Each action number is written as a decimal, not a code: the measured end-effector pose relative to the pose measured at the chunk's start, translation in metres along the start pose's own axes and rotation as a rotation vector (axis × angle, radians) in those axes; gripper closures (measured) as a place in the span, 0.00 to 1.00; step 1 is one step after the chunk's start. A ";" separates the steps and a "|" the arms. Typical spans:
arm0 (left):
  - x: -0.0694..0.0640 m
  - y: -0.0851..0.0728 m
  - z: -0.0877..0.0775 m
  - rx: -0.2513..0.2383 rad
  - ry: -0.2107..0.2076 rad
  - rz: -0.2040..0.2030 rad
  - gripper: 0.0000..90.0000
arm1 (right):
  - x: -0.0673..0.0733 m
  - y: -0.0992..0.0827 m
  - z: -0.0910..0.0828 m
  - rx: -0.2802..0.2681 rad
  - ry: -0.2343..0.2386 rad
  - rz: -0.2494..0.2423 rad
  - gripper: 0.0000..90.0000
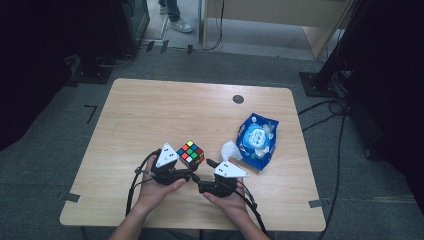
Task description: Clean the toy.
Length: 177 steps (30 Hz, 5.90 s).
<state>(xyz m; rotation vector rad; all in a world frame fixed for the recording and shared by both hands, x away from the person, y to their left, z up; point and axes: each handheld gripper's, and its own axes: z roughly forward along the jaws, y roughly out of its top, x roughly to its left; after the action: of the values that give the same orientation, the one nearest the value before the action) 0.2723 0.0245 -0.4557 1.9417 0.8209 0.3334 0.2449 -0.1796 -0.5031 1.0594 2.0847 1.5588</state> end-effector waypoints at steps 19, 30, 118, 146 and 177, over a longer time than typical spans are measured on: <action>-0.002 0.000 0.005 0.020 -0.042 -0.026 0.38 | 0.008 -0.002 0.000 -0.031 0.007 -0.108 0.59; -0.001 0.000 0.000 -0.006 -0.009 -0.006 0.38 | -0.001 -0.005 -0.002 0.042 -0.102 -0.148 0.66; -0.030 -0.016 0.019 -0.035 0.063 0.168 0.38 | -0.004 0.035 -0.023 0.003 0.028 0.291 0.37; 0.000 -0.021 0.008 -0.030 0.096 0.097 0.38 | -0.076 -0.008 -0.010 0.279 -0.344 0.116 0.58; 0.011 -0.020 0.002 -0.037 0.111 0.073 0.38 | -0.059 0.023 -0.011 0.112 -0.086 0.030 0.40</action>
<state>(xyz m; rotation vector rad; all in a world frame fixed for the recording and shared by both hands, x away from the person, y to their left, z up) 0.2730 0.0369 -0.4748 1.9353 0.8111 0.5005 0.2860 -0.2270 -0.4883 1.1796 2.1285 1.3983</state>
